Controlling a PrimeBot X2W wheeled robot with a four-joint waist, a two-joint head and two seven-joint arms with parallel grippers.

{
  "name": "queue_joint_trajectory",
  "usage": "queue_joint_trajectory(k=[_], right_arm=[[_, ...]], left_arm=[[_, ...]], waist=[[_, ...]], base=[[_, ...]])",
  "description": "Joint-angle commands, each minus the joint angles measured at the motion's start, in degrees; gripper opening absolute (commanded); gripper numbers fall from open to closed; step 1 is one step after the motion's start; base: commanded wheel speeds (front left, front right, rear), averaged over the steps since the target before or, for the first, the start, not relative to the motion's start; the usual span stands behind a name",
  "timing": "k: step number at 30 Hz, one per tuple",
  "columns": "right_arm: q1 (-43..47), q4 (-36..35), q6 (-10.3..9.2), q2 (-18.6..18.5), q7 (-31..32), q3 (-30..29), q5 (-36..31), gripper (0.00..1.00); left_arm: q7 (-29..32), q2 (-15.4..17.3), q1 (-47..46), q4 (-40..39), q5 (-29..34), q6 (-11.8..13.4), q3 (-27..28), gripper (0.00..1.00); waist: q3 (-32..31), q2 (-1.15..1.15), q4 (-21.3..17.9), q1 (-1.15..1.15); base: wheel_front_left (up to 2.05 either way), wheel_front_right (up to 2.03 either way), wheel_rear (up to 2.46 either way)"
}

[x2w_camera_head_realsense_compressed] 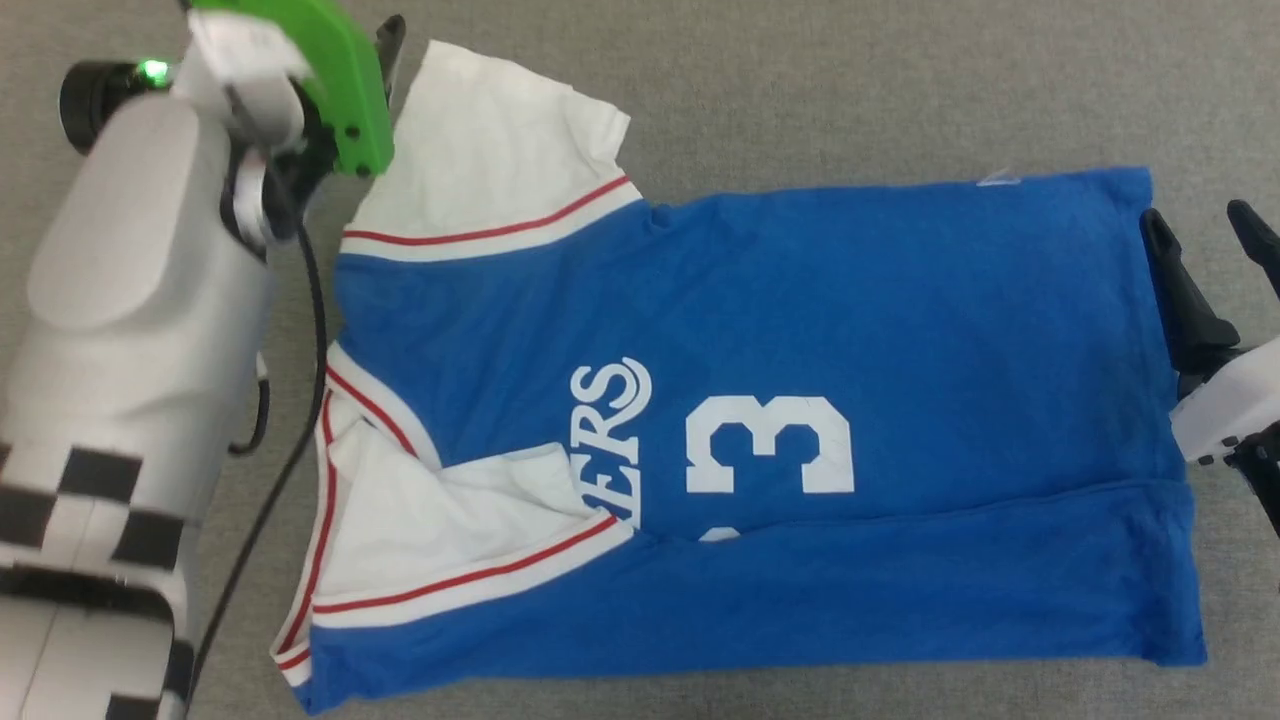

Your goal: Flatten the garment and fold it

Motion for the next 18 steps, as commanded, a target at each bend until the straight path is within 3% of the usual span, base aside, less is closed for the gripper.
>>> queue_joint_trajectory(k=[1, 6, 17, 18], right_arm=[[-1.2, -0.5, -0.09, -0.2, 0.3, -0.1, 0.2, 1.0], [-1.0, -1.3, -0.09, -0.4, 0.6, -0.7, 0.1, 1.0], [-1.2, -2.9, -0.09, -0.2, 0.9, -1.0, 0.3, 1.0], [-1.2, -3.0, -0.09, -0.2, 0.9, -1.1, 0.3, 1.0]], left_arm=[[2.4, -0.3, -2.3, 1.4, 0.3, 0.5, -0.8, 1.0], [12.7, -1.8, -6.3, 6.2, -0.3, 1.6, -2.7, 1.0], [22.3, -2.3, -7.7, 10.5, 0.5, 3.5, -5.8, 1.0], [23.1, -2.5, -7.5, 10.8, 0.0, 3.7, -5.6, 0.77]], waist=[[2.3, 0.0, -1.5, -0.01], [3.9, 0.0, -2.4, -0.01], [7.0, 0.0, -3.5, -0.01], [7.1, 0.0, -3.5, -0.01]], base=[[0.0, 0.0, 0.0], [0.0, 0.0, 0.0], [0.0, 0.0, 0.0], [0.0, 0.0, 0.0]])
